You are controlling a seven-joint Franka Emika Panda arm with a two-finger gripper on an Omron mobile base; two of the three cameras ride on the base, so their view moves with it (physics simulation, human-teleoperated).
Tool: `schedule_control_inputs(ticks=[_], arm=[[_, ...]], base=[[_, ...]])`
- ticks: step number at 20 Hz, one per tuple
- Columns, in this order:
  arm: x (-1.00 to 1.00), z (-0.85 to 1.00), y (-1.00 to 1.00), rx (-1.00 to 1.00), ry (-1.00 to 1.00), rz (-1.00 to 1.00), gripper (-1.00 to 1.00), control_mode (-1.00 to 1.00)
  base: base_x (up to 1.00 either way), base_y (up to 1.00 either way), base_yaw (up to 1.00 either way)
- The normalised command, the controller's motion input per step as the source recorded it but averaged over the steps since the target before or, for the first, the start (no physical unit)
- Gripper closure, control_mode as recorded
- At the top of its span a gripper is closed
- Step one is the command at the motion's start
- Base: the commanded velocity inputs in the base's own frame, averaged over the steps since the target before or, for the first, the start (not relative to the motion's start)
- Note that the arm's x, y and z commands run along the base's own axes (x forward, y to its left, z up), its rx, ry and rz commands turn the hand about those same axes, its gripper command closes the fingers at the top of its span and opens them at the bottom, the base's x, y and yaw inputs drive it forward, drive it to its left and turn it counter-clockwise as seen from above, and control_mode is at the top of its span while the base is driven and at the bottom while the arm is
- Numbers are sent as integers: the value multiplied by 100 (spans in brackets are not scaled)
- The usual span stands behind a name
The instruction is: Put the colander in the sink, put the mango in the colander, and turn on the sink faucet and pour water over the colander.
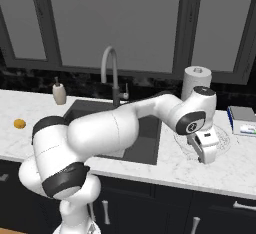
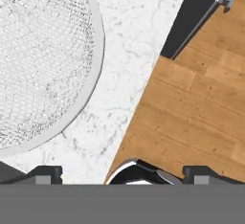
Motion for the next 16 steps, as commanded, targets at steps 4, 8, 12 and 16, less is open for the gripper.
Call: schedule_control_inputs(ticks=[4,8,12,16], arm=[[30,-20,-21,3,0,-6,-100,-100],[35,-28,-27,4,0,-4,-100,-100],[38,-21,-23,6,-1,-3,-100,-100],[38,-13,-18,8,-3,-1,-100,-100]], base=[[0,0,0],[0,0,0],[0,0,0],[0,0,0]])
